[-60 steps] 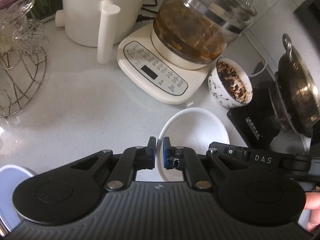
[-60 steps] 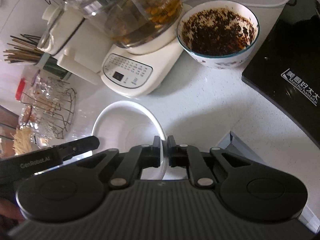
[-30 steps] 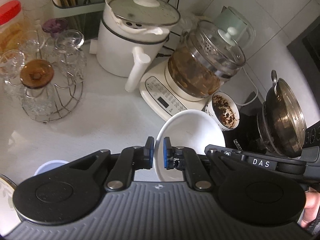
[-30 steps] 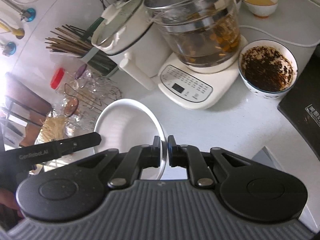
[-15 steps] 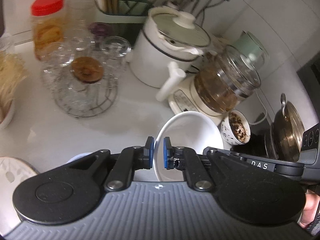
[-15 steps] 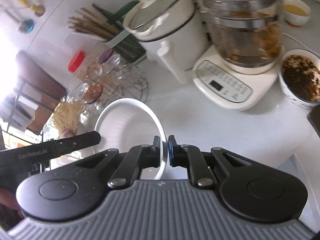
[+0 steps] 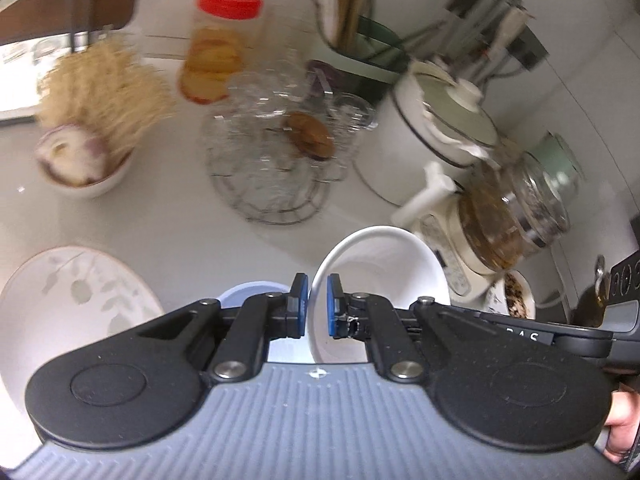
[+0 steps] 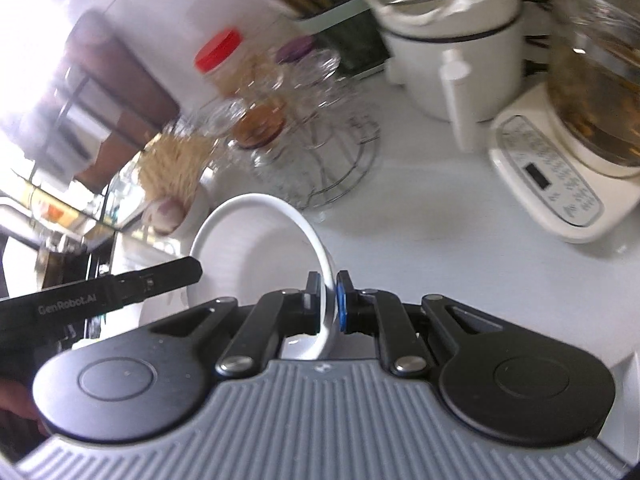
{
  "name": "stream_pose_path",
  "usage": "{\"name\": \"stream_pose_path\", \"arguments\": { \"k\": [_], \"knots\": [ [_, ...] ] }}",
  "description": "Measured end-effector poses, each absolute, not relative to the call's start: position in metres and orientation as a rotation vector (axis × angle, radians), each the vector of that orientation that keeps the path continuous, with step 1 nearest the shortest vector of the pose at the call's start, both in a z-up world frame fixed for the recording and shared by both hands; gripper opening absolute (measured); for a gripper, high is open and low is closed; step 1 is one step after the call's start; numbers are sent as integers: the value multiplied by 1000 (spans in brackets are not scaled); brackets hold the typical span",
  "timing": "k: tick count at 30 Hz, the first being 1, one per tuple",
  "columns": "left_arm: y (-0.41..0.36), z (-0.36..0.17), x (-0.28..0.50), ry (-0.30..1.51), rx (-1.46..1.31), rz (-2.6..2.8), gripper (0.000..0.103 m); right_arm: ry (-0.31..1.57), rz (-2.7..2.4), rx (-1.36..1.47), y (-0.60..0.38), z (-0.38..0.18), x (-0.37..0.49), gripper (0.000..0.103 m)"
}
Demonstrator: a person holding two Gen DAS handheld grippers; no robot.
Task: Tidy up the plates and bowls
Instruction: 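Lift the white bowl and carry it to the blue bowl stack, then lower the white bowl into the blue bowls and open both grippers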
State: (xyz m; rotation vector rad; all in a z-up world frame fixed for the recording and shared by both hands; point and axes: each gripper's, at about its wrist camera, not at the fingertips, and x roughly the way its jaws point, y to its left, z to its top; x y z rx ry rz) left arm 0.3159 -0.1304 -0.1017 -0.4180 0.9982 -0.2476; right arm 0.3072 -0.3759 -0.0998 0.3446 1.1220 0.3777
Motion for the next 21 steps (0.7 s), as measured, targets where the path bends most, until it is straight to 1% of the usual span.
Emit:
{"name": "stream_pose_path", "arguments": {
  "k": [11, 21],
  "knots": [
    [-106, -132, 299, 1030, -482, -124, 9, 1208, 420, 241, -340, -122, 318, 13],
    [-91, -154, 299, 1050, -514, -53, 9, 1250, 450, 227, -321, -140, 327, 13]
  ]
}}
